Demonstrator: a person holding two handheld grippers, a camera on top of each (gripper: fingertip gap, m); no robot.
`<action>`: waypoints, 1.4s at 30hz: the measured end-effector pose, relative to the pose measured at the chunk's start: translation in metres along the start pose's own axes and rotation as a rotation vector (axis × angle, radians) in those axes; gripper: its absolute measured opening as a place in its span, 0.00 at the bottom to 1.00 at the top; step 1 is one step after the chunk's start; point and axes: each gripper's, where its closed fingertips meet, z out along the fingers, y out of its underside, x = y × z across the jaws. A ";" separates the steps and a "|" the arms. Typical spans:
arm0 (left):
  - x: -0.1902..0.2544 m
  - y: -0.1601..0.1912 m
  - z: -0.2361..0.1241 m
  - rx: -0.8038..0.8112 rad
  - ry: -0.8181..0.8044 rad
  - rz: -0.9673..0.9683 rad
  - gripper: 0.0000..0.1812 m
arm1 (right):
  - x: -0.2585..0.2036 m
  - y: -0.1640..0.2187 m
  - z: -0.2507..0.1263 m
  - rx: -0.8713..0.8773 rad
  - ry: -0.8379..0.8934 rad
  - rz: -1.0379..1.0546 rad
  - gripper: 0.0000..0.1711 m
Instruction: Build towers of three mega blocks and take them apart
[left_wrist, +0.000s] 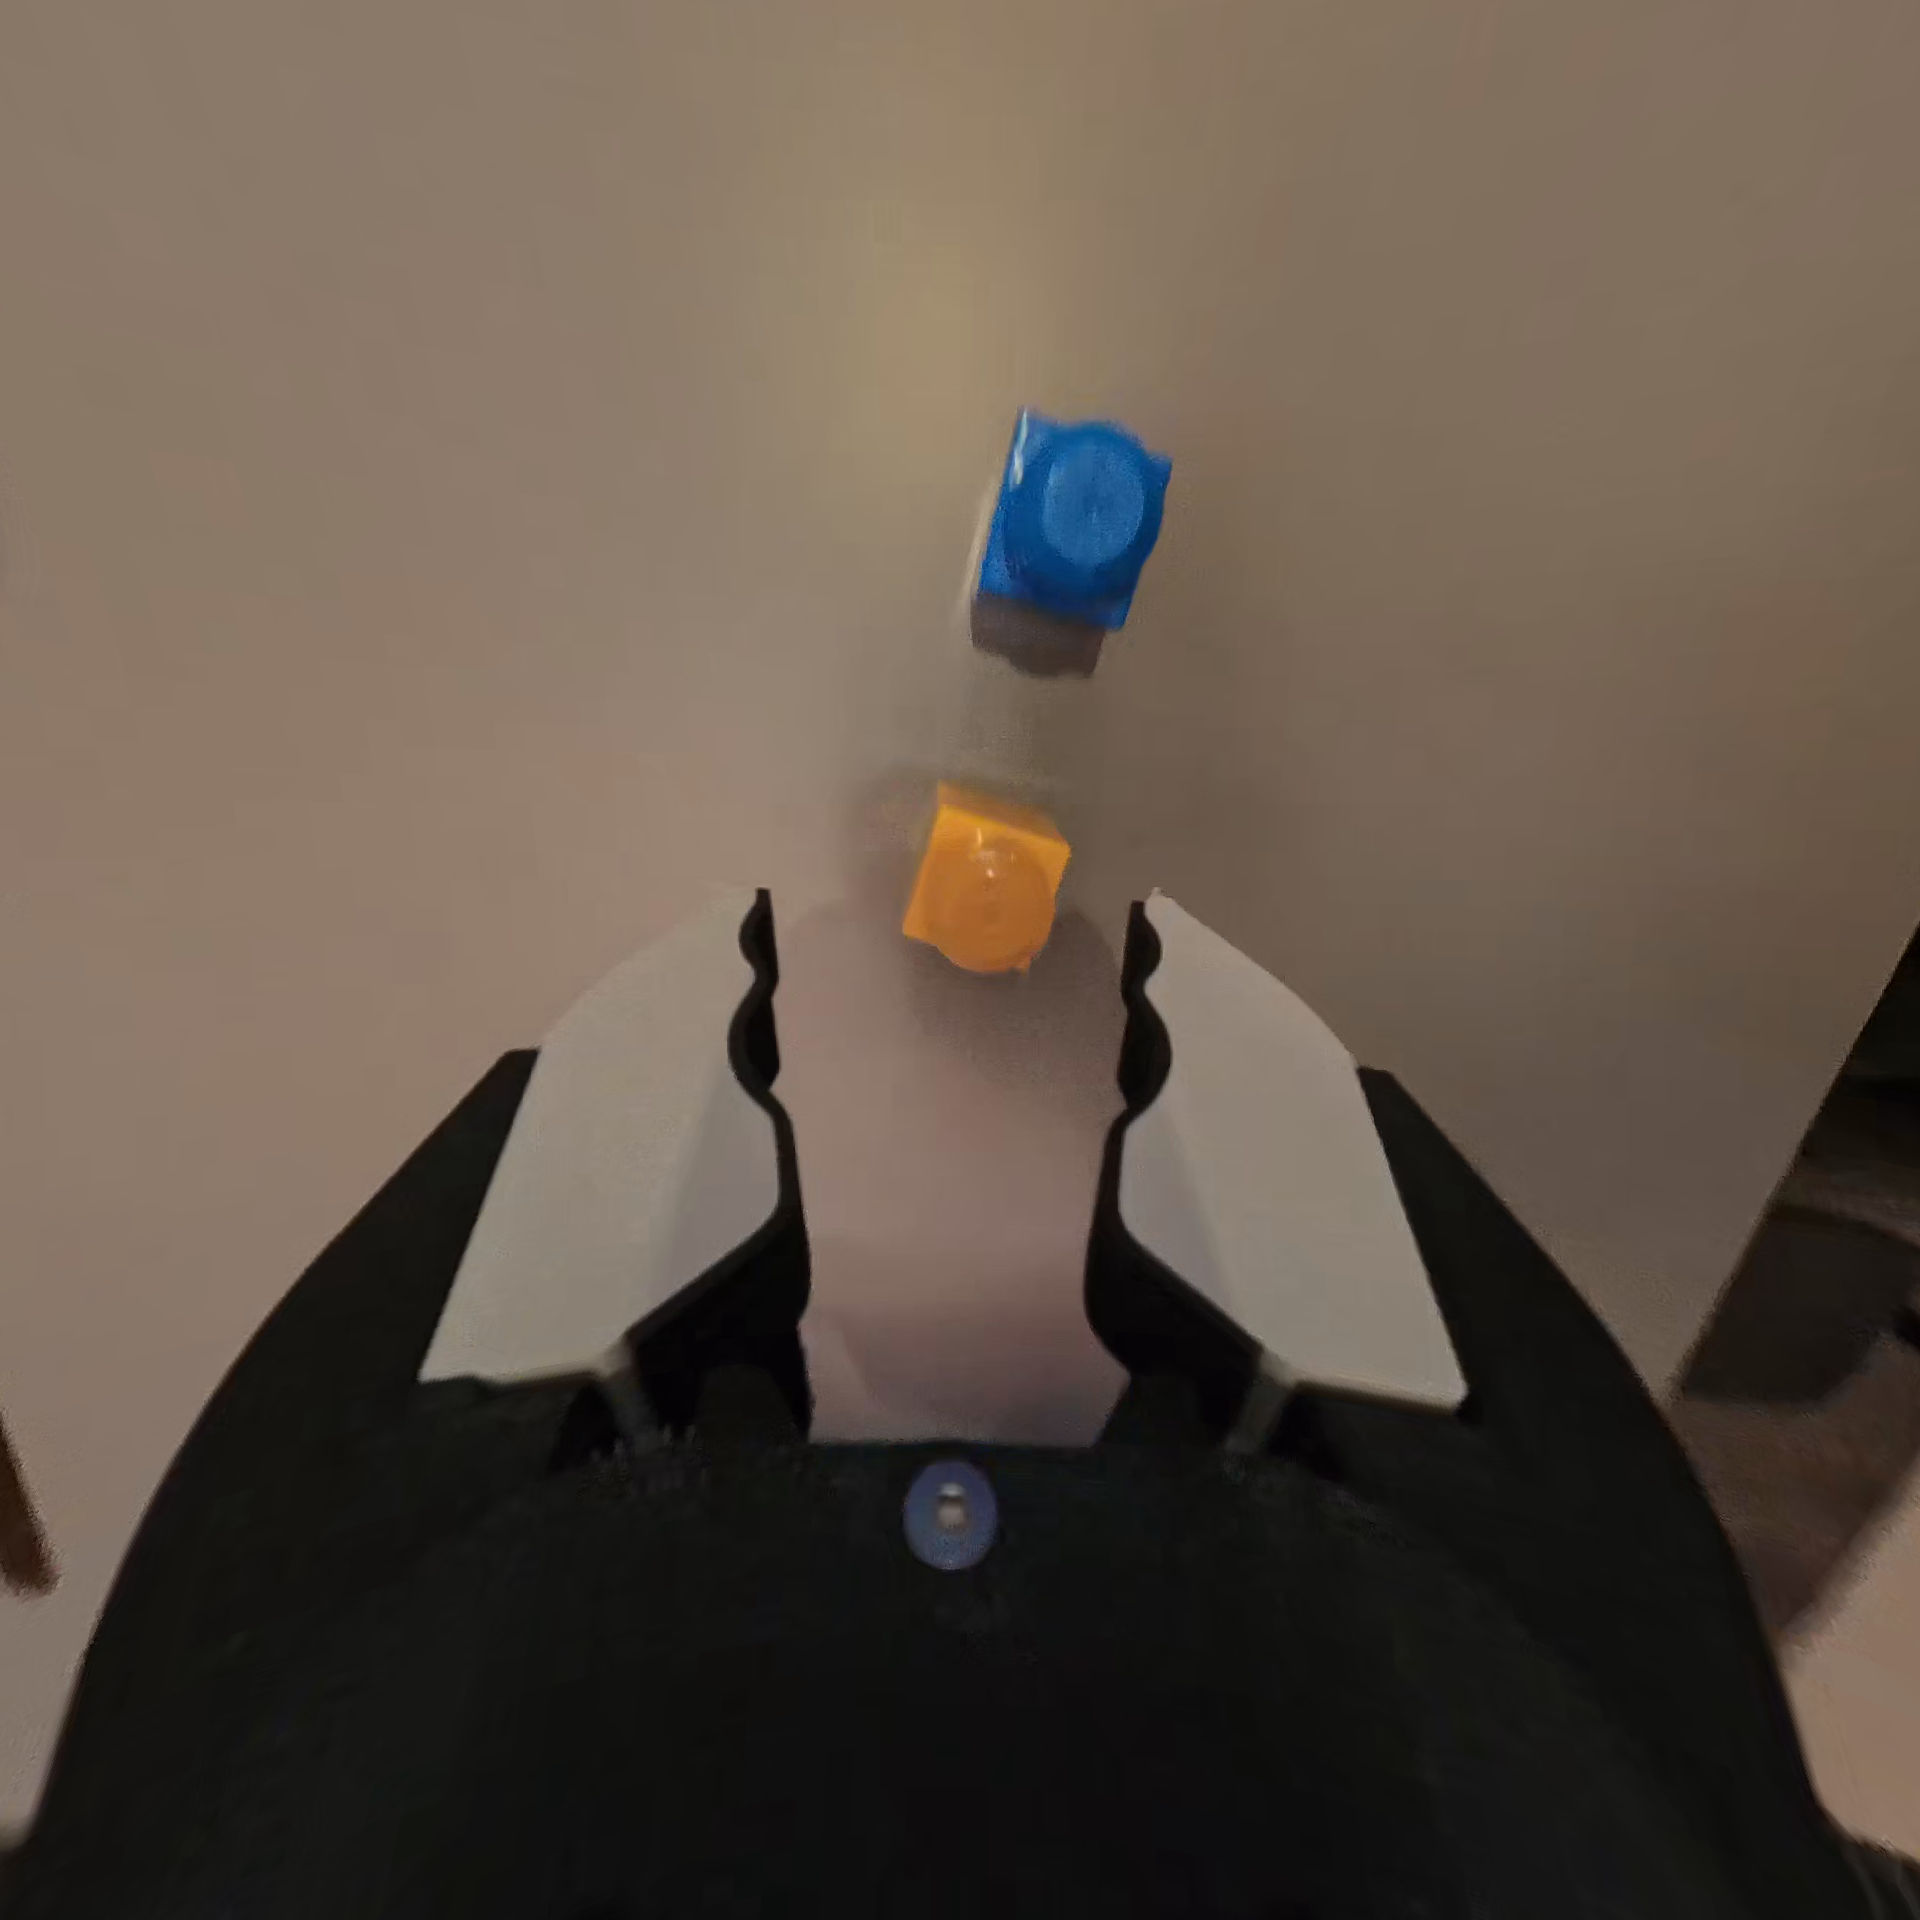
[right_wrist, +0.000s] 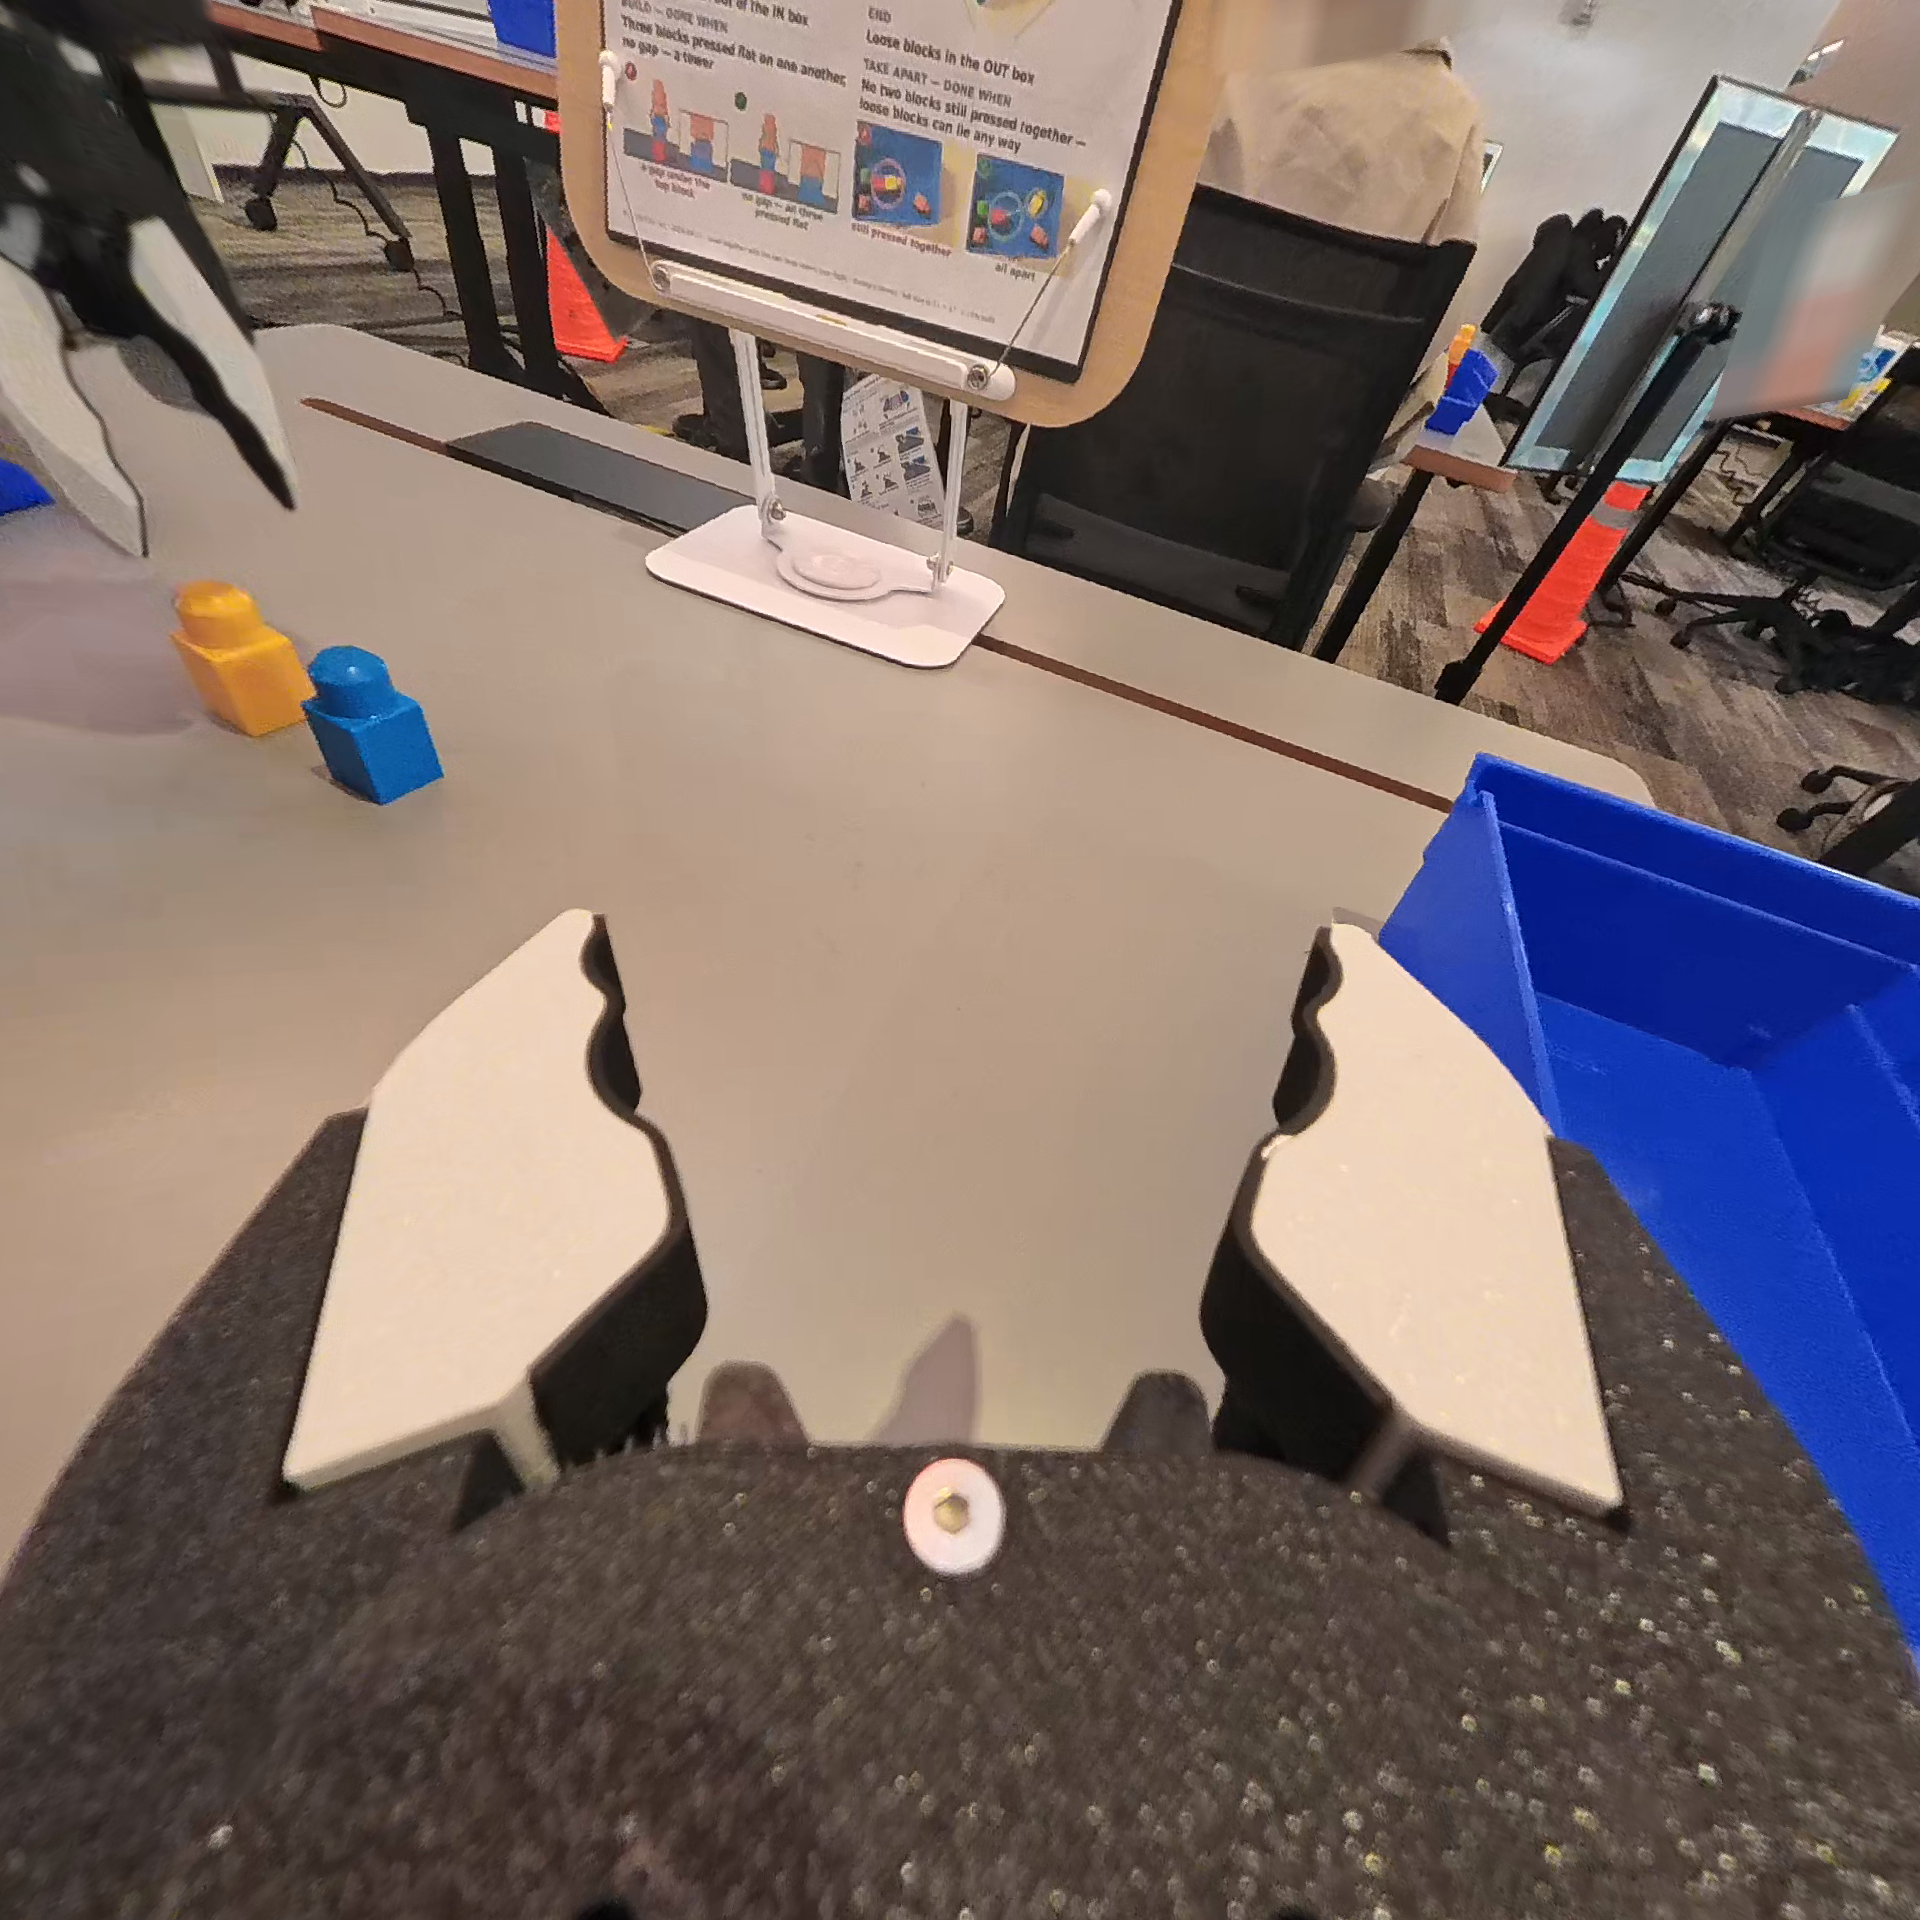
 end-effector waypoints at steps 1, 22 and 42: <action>-0.001 -0.005 -0.006 0.122 0.000 -0.002 0.37 | 0.000 0.000 0.000 0.001 -0.002 0.001 0.71; 0.005 0.027 0.040 0.487 -0.007 0.044 0.35 | -0.020 -0.013 0.013 -0.024 -0.041 -0.053 0.71; 0.010 0.026 0.064 0.406 0.066 0.016 0.23 | -0.031 -0.014 0.023 -0.031 -0.077 -0.064 0.71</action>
